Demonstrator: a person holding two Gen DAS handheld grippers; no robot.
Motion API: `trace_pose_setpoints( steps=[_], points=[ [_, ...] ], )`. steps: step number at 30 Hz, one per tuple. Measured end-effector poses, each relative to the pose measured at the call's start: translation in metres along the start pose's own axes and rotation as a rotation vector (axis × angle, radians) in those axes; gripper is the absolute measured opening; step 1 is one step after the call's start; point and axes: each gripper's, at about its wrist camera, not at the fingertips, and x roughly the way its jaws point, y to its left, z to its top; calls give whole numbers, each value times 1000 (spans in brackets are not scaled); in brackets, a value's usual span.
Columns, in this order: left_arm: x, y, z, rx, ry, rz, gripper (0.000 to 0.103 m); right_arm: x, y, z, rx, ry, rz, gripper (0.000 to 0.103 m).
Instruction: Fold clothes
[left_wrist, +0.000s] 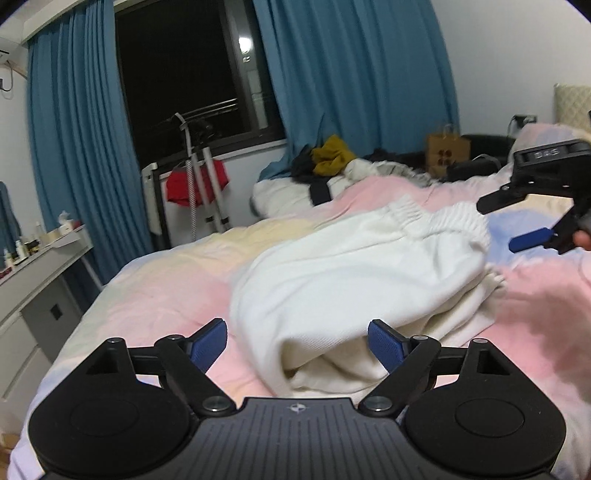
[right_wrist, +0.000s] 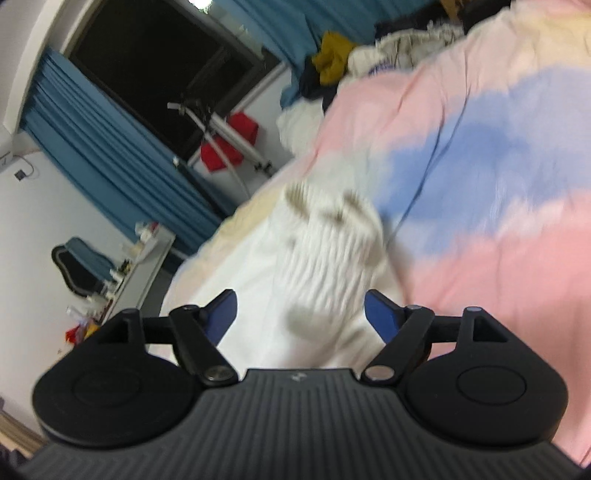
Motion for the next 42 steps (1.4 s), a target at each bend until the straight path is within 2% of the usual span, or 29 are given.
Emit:
trace_pose_setpoints(
  steps=[5, 8, 10, 11, 12, 17, 20, 22, 26, 29, 31, 32, 33, 35, 38, 42],
  points=[
    [14, -12, -10, 35, 2, 25, 85, 25, -2, -9, 37, 71, 60, 78],
    [33, -12, -14, 9, 40, 52, 85, 33, -6, -7, 54, 45, 43, 65],
    [40, -4, -15, -49, 62, 65, 87, 38, -8, -6, 65, 27, 32, 43],
    [41, 2, -15, -93, 73, 65, 87, 41, -10, -5, 70, 18, 26, 25],
    [42, 8, -15, -136, 83, 65, 88, 42, -10, -5, 72, 9, 25, 21],
    [35, 40, -21, -332, 134, 68, 88, 26, -13, -6, 69, -23, -3, 10],
    [36, 51, -26, -394, 169, 57, 88, 27, -23, -11, 104, 13, -59, 10],
    [37, 57, -28, -415, 183, 47, 88, 28, -25, -12, 109, 30, -58, 10],
    [28, 68, -27, -456, 173, -12, 83, 21, -17, -7, 56, 32, -31, 14],
    [14, 80, -28, -544, 149, -82, 87, 10, -9, -3, 7, 16, -27, 17],
    [5, 90, -29, -624, 119, -134, 96, 2, -7, -2, -7, -19, -55, 31],
    [4, 94, -30, -661, 102, -150, 98, 0, -9, -1, -1, -36, -70, 47],
    [2, 98, -30, -698, 85, -166, 101, -1, -11, 1, 15, -49, -79, 67],
    [-1, 106, -30, -772, 50, -198, 102, 6, -18, 4, 57, -36, -75, 84],
    [22, 118, -31, -872, 74, -217, 102, 24, -24, 6, 85, 23, -61, 83],
    [70, 125, -33, -965, 177, -257, 102, 57, -22, 9, 7, 83, -140, 86]
  ],
)
